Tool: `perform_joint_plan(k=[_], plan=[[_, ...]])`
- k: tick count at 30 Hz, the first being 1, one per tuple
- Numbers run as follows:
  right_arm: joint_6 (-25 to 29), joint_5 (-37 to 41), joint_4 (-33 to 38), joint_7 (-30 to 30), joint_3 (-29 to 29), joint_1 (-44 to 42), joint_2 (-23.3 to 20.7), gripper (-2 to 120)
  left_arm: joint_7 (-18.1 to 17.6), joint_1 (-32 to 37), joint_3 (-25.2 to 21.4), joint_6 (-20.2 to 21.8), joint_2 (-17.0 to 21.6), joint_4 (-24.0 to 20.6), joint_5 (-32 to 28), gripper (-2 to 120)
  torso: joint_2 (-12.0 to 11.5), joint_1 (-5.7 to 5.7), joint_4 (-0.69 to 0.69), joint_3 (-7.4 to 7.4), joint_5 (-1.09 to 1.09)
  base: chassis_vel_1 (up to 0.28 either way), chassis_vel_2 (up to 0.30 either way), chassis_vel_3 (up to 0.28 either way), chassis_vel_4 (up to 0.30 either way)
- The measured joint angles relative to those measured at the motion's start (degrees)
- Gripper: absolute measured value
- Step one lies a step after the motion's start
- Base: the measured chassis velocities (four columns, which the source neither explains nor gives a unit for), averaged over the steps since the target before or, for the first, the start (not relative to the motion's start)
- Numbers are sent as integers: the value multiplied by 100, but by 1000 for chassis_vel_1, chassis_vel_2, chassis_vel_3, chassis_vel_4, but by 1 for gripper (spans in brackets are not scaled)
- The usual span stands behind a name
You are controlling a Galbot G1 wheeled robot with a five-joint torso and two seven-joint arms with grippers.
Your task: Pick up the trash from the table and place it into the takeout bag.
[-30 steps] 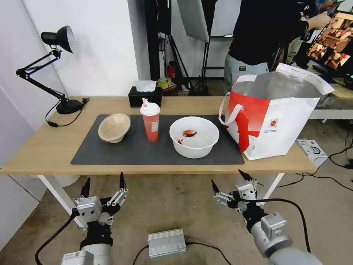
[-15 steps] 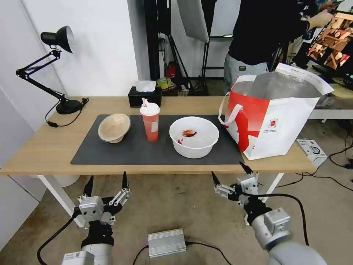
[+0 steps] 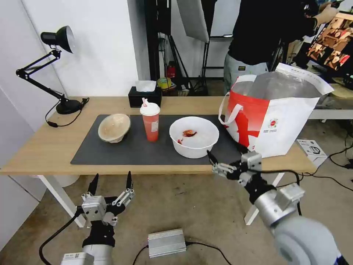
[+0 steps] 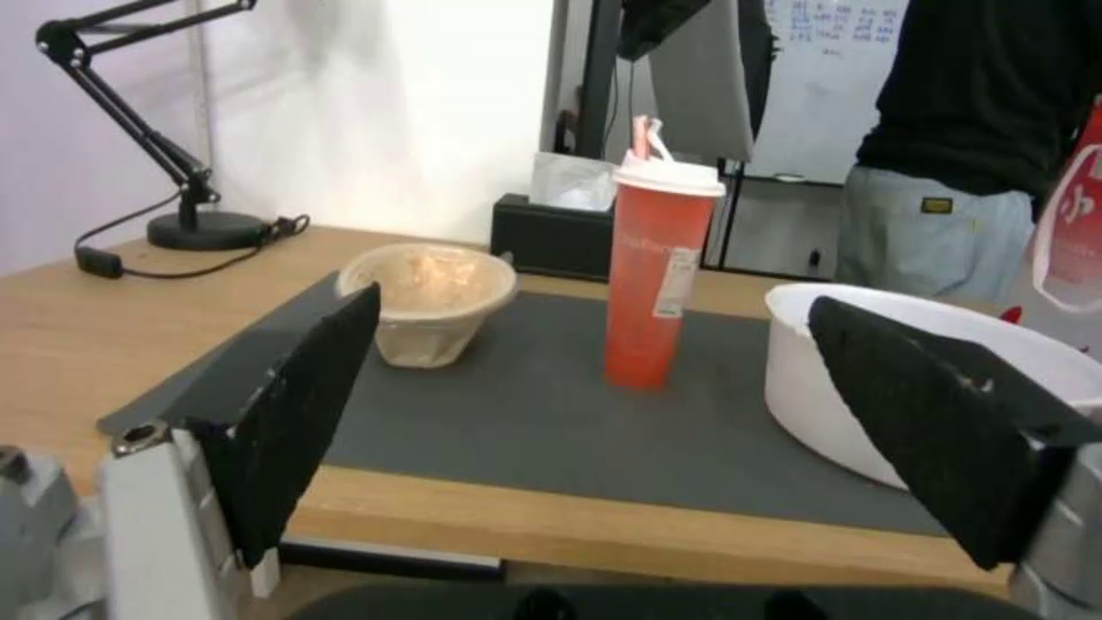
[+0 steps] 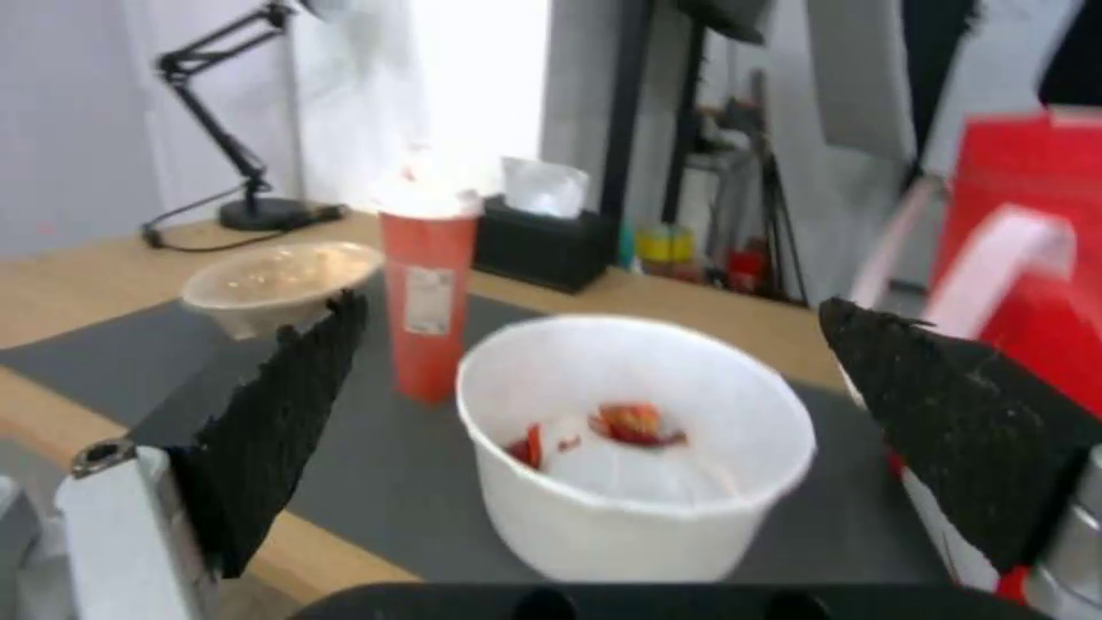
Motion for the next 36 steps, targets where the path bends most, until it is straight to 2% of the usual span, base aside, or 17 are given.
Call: perform_joint_plan(k=[6, 10, 12, 18, 20, 24, 26, 31, 36], plan=[[49, 109, -84, -62, -13, 298, -457, 100, -4, -13, 30, 5, 48, 50, -58, 100, 1, 0, -1, 0, -1, 0, 0, 0, 0], [47, 388, -263, -159, -231, 793, -894, 100, -1, -54, 42, 20, 96, 94, -112, 100, 1, 0, -2, 0, 0, 0, 0, 0, 0], [44, 491, -293, -195, -275, 908, -964, 100, 0, -58, 42, 20, 97, 94, -118, 100, 1, 0, -2, 0, -1, 0, 0, 0, 0], [18, 1321, -789, -838, -736, 2301, -1529, 100, -5, -65, 21, 25, 104, 94, -154, 100, 1, 0, 1, 0, -1, 0, 0, 0, 0], [-147, 1626, -1193, -1301, -1399, 3297, -1763, 100, -19, -59, 14, 27, 80, 94, -177, 100, 1, 0, 0, 1, -1, 0, 0, 0, 0], [-234, 1637, -1332, -1370, -1684, 3657, -1752, 100, -20, -56, 8, 27, 71, 93, -179, 100, 0, 0, -1, 1, -1, 0, 0, 0, 0], [-385, 1602, -1528, -1456, -2115, 4156, -1671, 100, -21, -50, -26, 27, 68, 85, -180, 100, 1, 0, -1, 1, -1, 0, 0, 0, 0], [-493, 1429, -1923, -1654, -2709, 4818, -1525, 100, -26, -29, -64, 21, 73, 45, -199, 100, 0, 0, -1, 0, -1, 0, 0, 0, 0], [-625, 1306, -2200, -1863, -3074, 5231, -1394, 100, -27, -9, -75, -20, 73, 25, -205, 100, 0, 0, -1, 0, -2, 0, 0, 0, 0]])
